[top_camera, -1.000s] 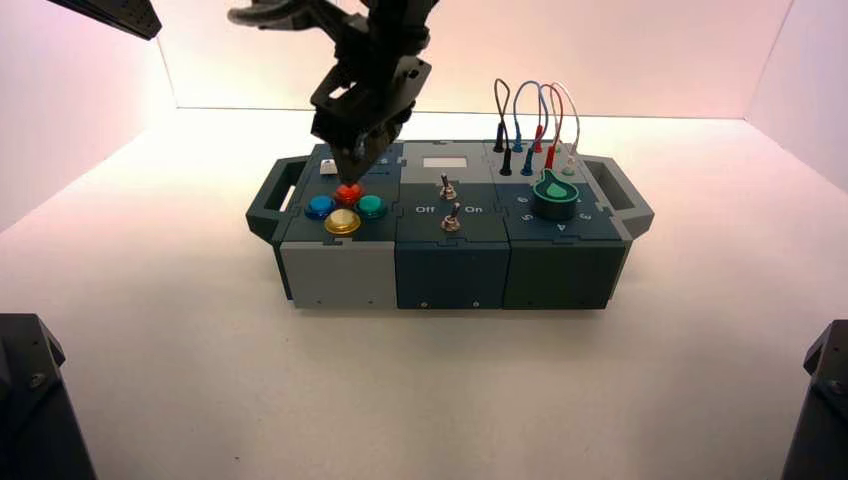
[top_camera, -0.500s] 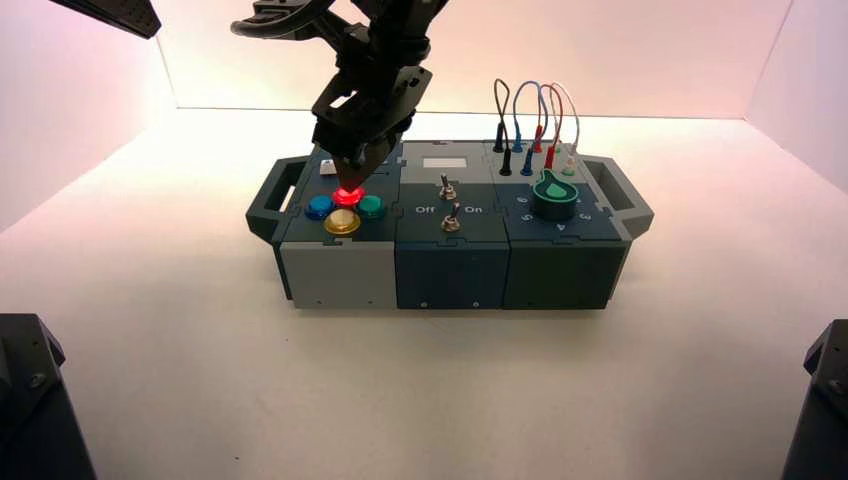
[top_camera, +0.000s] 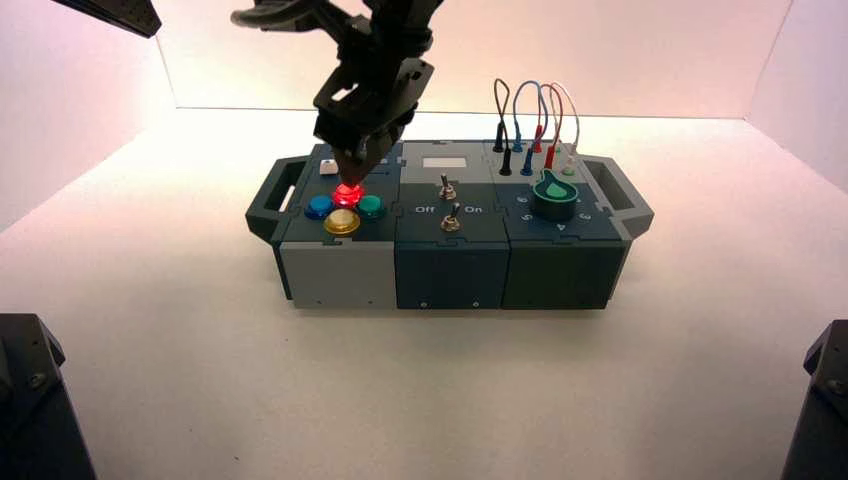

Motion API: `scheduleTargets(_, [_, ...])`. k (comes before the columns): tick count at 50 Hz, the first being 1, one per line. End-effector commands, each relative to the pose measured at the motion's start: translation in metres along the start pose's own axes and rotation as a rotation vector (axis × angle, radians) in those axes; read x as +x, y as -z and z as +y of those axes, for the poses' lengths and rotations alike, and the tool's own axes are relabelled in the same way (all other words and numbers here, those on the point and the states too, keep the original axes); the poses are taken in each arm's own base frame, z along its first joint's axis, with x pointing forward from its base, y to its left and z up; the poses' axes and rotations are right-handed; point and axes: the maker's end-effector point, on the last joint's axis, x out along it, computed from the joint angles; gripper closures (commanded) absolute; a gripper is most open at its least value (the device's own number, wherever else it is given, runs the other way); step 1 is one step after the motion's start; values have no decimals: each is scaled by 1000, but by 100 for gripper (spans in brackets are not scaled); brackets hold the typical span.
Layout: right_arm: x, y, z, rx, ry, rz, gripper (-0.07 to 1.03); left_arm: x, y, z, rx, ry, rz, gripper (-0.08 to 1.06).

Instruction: Push the red button with the right gripper.

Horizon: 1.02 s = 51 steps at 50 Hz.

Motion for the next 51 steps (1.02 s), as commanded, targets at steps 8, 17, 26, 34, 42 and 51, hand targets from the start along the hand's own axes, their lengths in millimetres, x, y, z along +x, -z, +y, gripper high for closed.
scheduleTargets(8, [-44, -19, -28, 44, 52, -89, 98, -7, -13, 3, -2, -17, -42, 101])
scheduleTargets(17, [-59, -10, -39, 77, 47, -58, 98, -6, -12, 2, -11, -15, -38, 101])
scheduleTargets(26, [-65, -5, -35, 83, 28, -27, 98, -5, -10, 2, -14, -12, -30, 101])
scheduleTargets(34, [-72, 0, -32, 82, 18, -11, 98, -2, -5, 2, -20, -9, -21, 101])
scheduleTargets(42, [-76, -1, -31, 84, 19, -17, 98, -2, -4, 1, -20, -8, -20, 101])
scheduleTargets(51, [-70, 1, -31, 84, 15, -3, 98, -2, -4, 1, -20, -8, -20, 101])
